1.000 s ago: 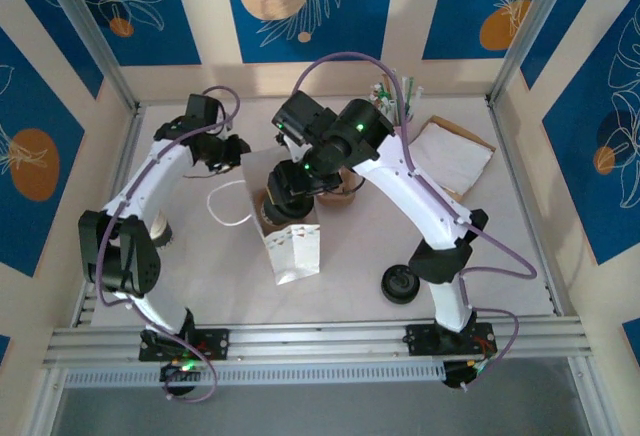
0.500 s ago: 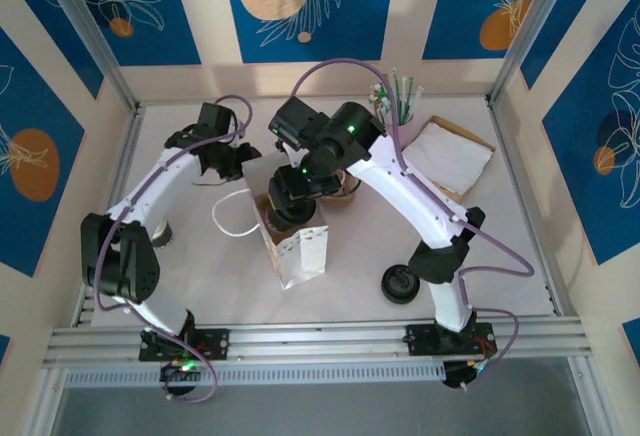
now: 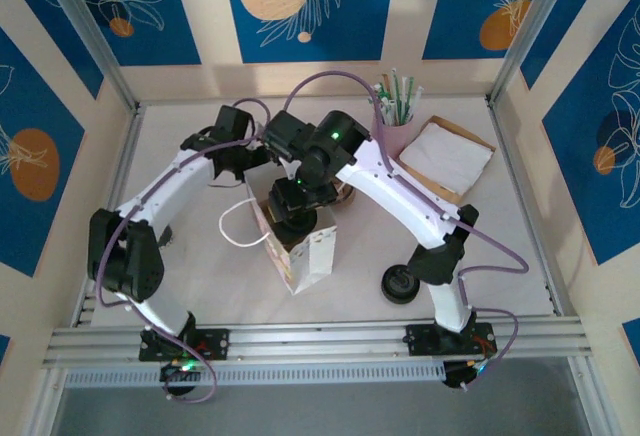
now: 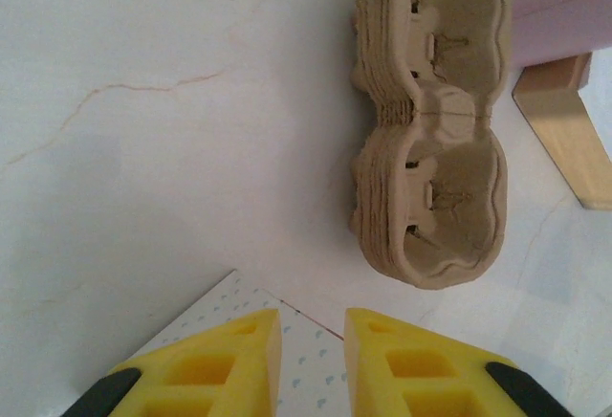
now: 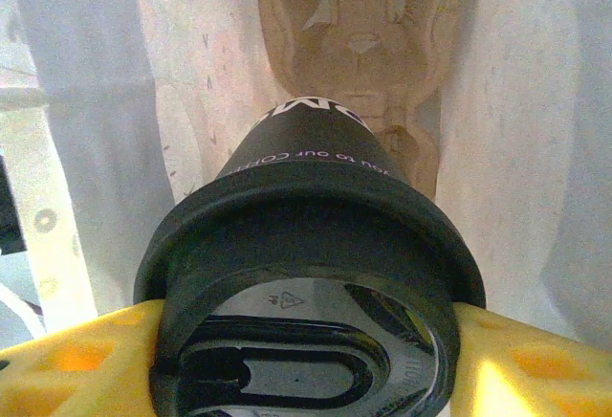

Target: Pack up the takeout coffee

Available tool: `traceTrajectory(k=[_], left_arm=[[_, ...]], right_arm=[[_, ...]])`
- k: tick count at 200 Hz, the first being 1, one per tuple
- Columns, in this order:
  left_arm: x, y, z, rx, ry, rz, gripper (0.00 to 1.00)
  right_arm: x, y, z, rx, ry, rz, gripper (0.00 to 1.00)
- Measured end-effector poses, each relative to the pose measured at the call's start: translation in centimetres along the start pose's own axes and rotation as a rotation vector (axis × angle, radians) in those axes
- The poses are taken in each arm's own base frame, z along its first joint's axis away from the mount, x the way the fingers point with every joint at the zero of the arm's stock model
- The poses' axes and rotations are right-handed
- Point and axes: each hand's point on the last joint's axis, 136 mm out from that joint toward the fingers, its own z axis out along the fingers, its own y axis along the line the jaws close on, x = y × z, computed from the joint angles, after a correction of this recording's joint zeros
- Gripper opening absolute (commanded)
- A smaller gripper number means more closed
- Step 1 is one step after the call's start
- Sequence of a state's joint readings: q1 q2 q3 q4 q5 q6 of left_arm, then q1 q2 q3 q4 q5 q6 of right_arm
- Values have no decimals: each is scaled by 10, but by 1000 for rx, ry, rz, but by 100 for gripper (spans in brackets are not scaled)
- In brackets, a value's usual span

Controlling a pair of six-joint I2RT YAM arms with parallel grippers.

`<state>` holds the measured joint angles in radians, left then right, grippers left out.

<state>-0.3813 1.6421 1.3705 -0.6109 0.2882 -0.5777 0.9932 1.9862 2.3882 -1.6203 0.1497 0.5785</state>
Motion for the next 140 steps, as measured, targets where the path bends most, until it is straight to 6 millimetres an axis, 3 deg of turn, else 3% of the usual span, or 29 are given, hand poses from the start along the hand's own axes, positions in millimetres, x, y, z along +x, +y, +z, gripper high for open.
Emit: traceTrajectory(k=[41,79,123,140], left_arm=[[6,-9,4,13,13,23,24],[-1,0,-1,0,-4,3,28],[-31,37,-46,-28,-117,-82,32],[-33,54,-64,-44,-158,-120,32]], right_arm=[[4,-3,7,16,26,5,56],[6,-4,10,22,37,6,56],[6,-4,11,24,41,6,56],[6,-4,11,24,42,6,56]])
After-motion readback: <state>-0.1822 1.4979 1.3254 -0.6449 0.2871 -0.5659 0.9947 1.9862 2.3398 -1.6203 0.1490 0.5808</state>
